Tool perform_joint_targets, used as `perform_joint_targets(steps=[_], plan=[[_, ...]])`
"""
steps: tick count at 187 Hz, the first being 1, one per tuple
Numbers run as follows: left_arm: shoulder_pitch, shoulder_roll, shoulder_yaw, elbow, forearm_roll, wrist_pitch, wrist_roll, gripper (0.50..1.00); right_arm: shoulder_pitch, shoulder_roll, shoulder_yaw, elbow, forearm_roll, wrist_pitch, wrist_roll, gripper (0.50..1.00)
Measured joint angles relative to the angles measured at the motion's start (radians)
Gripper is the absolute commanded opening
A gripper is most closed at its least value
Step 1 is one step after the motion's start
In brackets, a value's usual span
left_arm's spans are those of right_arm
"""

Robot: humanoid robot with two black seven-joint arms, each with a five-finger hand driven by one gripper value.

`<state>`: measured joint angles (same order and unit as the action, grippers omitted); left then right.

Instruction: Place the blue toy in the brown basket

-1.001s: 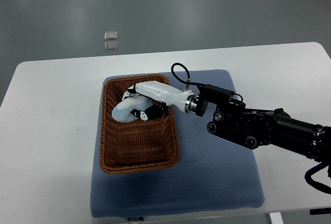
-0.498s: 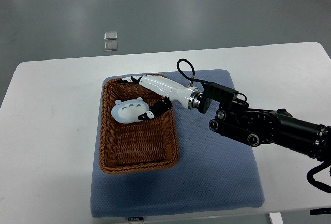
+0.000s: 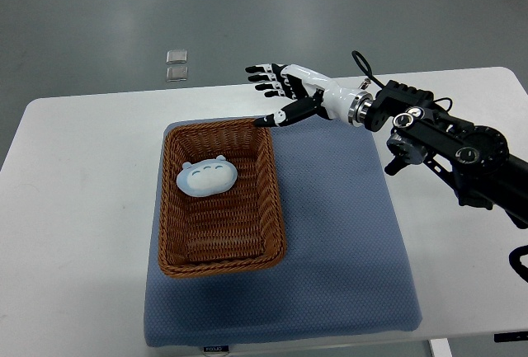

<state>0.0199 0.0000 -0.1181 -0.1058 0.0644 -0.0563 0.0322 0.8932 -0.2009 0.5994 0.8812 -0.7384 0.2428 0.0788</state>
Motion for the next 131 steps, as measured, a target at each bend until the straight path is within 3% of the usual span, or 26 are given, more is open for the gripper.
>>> perform_joint_targets(steps=[27, 47, 78, 131], plan=[[0.0, 0.0, 0.0, 0.0, 0.0, 0.0, 0.0, 1.0, -0.022, -0.028, 0.031, -0.069, 0.288, 0.055, -0.15, 0.899], [0.0, 0.0, 0.0, 0.0, 0.0, 0.0, 0.0, 1.0, -0.028, -0.032, 0.034, -0.152, 0.476, 0.074, -0.209, 0.905], [0.0, 0.0, 0.0, 0.0, 0.0, 0.0, 0.0, 1.0, -0.035, -0.032, 0.034, -0.225, 0.575, 0.052, -0.205, 0.911], [0.0, 0.0, 0.0, 0.0, 0.0, 0.0, 0.0, 1.0, -0.04, -0.036, 0.038, -0.24, 0.581, 0.037, -0.168, 0.913]])
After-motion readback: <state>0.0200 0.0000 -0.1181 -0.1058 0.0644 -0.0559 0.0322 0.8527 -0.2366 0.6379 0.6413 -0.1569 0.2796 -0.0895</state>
